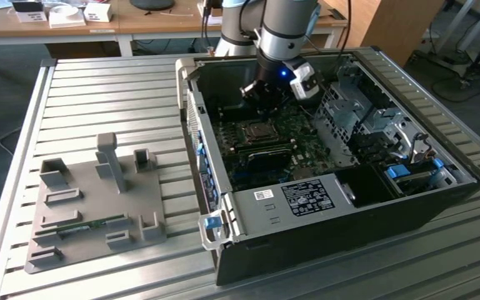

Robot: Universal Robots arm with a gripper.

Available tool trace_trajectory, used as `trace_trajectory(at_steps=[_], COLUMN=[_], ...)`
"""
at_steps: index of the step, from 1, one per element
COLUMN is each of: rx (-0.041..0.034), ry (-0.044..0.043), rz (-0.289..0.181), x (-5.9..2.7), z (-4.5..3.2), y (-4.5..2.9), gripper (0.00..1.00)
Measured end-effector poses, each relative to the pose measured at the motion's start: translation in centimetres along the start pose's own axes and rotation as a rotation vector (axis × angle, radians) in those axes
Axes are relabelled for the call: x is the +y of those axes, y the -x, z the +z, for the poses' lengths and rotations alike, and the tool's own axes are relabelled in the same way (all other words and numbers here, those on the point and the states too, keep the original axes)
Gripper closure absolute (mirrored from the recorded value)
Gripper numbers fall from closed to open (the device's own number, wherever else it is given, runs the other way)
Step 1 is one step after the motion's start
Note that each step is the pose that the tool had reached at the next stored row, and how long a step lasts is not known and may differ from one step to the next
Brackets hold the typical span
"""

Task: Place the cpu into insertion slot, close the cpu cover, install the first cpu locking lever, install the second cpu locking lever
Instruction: 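Install the second cpu locking lever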

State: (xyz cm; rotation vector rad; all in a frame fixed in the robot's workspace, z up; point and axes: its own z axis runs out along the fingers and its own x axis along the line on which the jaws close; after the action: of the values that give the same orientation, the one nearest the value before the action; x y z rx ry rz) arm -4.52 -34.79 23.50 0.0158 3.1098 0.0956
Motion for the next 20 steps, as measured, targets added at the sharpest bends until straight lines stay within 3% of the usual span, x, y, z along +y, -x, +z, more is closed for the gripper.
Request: trace_trajectory(at_steps=[13,20], rx=[-0.0001,0.0000], ry=[0.0000,-0.0001], rz=[0.000,0.000], x=[-1.06,-1.13], z=[-0.06,-0.07], y=[0.01,0.01], gripper=[0.89,0.89])
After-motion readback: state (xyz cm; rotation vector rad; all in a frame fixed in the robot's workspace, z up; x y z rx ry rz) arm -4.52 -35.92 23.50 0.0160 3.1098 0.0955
